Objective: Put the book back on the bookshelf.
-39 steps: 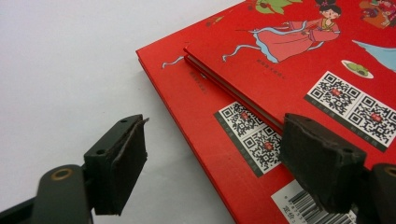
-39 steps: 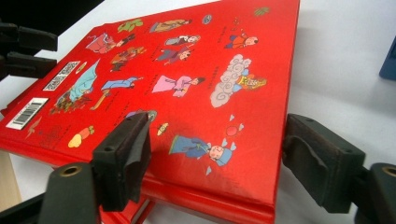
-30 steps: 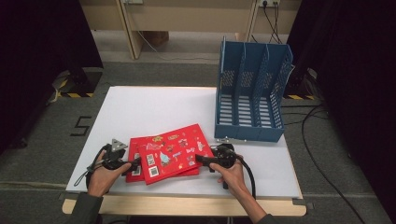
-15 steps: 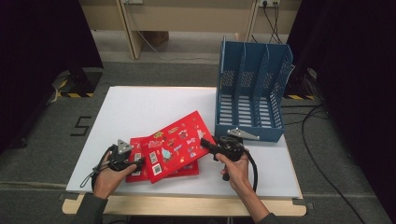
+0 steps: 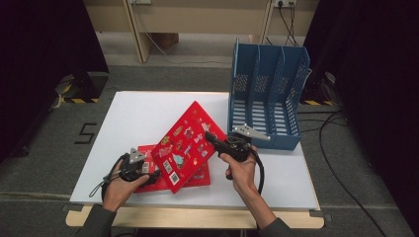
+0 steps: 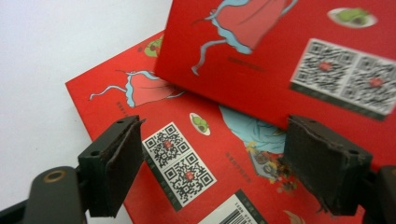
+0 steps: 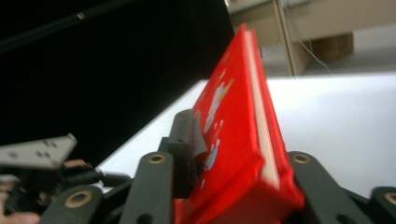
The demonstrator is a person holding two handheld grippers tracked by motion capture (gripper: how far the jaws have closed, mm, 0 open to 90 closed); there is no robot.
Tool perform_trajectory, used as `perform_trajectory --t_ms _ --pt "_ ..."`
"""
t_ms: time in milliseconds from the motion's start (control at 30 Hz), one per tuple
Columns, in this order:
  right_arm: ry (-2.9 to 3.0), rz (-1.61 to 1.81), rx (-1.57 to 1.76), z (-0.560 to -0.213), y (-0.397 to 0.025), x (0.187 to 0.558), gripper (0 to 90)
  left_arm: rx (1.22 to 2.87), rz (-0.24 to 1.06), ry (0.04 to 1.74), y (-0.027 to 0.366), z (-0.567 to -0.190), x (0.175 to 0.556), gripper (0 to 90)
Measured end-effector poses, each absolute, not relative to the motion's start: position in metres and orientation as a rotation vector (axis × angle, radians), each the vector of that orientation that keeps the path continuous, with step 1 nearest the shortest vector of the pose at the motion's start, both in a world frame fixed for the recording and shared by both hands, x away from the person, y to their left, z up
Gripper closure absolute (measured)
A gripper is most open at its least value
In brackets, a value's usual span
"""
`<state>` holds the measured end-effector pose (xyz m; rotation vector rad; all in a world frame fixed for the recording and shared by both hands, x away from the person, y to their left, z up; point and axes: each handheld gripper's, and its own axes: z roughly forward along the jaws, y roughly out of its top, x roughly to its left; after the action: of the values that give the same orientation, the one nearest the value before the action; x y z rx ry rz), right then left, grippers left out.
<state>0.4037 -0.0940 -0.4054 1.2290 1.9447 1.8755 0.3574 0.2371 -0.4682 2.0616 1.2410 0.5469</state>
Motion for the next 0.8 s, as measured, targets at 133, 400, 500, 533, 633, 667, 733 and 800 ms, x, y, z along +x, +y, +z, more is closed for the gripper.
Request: perform_trajectory --t_ms 133,400,500,533,633,667,733,800 --pt "1.911 1.924 1.108 -0.383 -0.089 0.406 74.2 2.026 0.557 1.252 0.243 -0.465 0.358 19.2" --pt "1.943 1.962 0.949 -0.357 -0.079 0.405 78.9 1.968 0.614 1.341 0.274 -0.464 0.365 19.0" --pt "1.953 1.946 0.889 -0.352 -0.078 0.405 79.4 1.943 0.649 1.381 0.287 -0.464 0.367 18.9" --pt "1.954 1.939 0.875 -0.351 -0.078 0.404 79.3 1.943 0.673 1.398 0.294 -0.465 0.368 19.0" --pt "1.952 1.933 0.844 -0.349 -0.077 0.403 79.4 1.94 0.719 1.452 0.308 -0.469 0.371 18.9" --pt "1.964 1.931 0.826 -0.348 -0.078 0.402 79.4 1.932 0.722 1.466 0.312 -0.47 0.371 18.9" --pt "1.971 1.927 0.804 -0.349 -0.077 0.4 79.2 1.918 0.722 1.5 0.322 -0.471 0.372 18.9" --pt "1.969 1.926 0.777 -0.349 -0.076 0.396 79.0 1.917 0.716 1.523 0.326 -0.474 0.373 18.9"
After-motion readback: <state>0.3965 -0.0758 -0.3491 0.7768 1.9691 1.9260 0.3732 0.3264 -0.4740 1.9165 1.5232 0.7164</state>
